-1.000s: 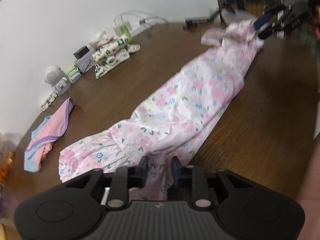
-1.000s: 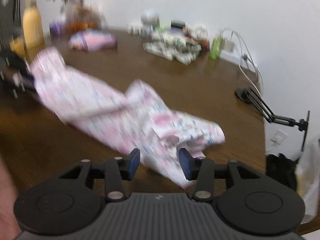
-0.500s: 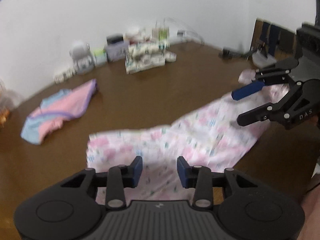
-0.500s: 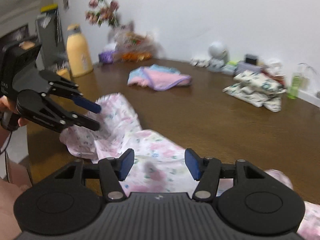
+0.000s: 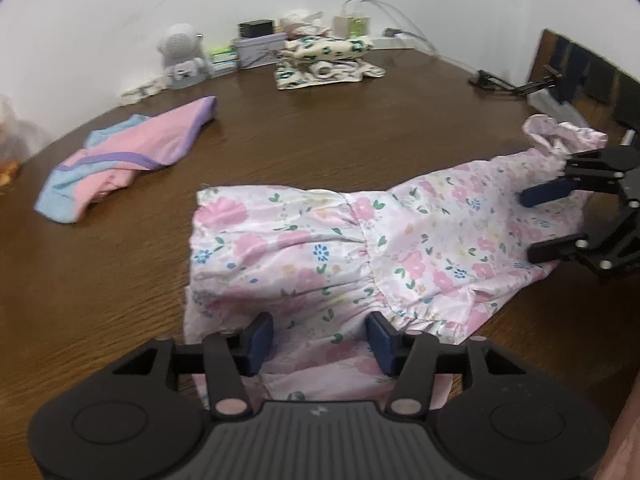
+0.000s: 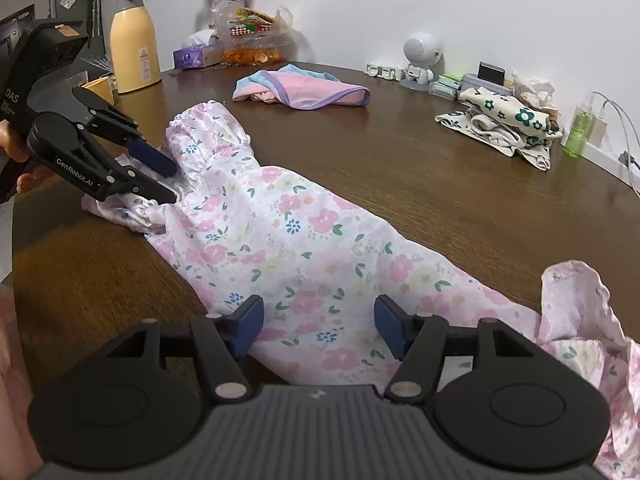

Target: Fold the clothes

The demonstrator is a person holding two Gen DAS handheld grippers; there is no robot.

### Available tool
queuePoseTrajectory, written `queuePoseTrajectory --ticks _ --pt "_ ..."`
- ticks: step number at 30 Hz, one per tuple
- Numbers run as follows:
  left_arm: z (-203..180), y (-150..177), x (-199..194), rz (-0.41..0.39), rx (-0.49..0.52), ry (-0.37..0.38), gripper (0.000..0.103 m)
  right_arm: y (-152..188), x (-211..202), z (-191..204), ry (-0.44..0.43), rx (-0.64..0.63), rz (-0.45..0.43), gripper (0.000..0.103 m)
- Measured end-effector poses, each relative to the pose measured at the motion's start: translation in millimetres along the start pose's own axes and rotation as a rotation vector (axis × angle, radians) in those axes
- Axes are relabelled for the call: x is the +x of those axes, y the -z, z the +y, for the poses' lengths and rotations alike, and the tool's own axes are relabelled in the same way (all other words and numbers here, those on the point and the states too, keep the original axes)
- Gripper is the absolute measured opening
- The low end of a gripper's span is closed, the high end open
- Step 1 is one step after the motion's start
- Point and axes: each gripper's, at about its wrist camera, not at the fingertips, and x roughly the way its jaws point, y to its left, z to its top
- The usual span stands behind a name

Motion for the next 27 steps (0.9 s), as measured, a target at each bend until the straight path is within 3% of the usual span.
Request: queuePoseTrajectory --ticks 5,8,10,12,13,14,16,17,18,19,20,21,27 --pt "-24.4 -23.1 -32.4 -0.146 0.060 0.031 0.062 -7.2 -48.2 -24.1 0.016 0.139 -0.151 0.067" --pt "-47.5 -42.6 -28.4 -0.179 0.119 0.064 0.063 -13.4 -82.3 -43.7 0.170 0.147 -0.234 0.070" --pt "-64.5 -55.9 -14.8 -0.177 0.147 0.095 0.062 -17.3 -88.4 -57.6 0.296 0.117 -0.210 0.070" --pt "-80.7 -67.4 -0.3 -0.177 0.167 0.124 0.049 -16.9 -83.8 -70.1 0.343 0.102 -0.160 0.070" --pt "-88.1 -71.8 7.8 -0.173 0.170 0.144 0.031 -14.2 -78.7 -73.0 0.344 0.096 -0.136 0.070" --pt "-95.8 -76.6 16.8 -0.163 0.172 0.166 0.023 -11.5 -73.7 -75.9 0.346 0.090 -0.113 0.070" --pt "-108.9 -80.5 32.4 -0.141 0.177 0.200 0.023 -6.1 -63.6 -81.6 0.350 0.077 -0.065 0.068" --pt "-115.1 -81.7 41.0 -0.126 0.183 0.213 0.023 -3.4 -58.5 -84.5 0.351 0.071 -0.042 0.061" --pt "-121.3 -82.9 49.6 -0.111 0.188 0.226 0.023 -0.7 -53.5 -87.4 0.353 0.065 -0.018 0.044" --pt "-126.6 -83.7 57.2 -0.094 0.194 0.234 0.023 3.0 -53.6 -89.7 0.355 0.074 -0.015 0.034" --pt "-130.4 -83.1 63.9 -0.075 0.199 0.233 0.022 7.2 -56.3 -91.6 0.356 0.092 -0.022 0.014" --pt "-132.2 -81.6 69.9 -0.059 0.201 0.228 0.022 11.3 -59.0 -93.6 0.357 0.109 -0.030 0.006" --pt "-125.7 -73.5 78.4 -0.041 0.163 0.221 0.022 36.9 -85.6 -101.3 0.366 0.193 -0.084 0.004"
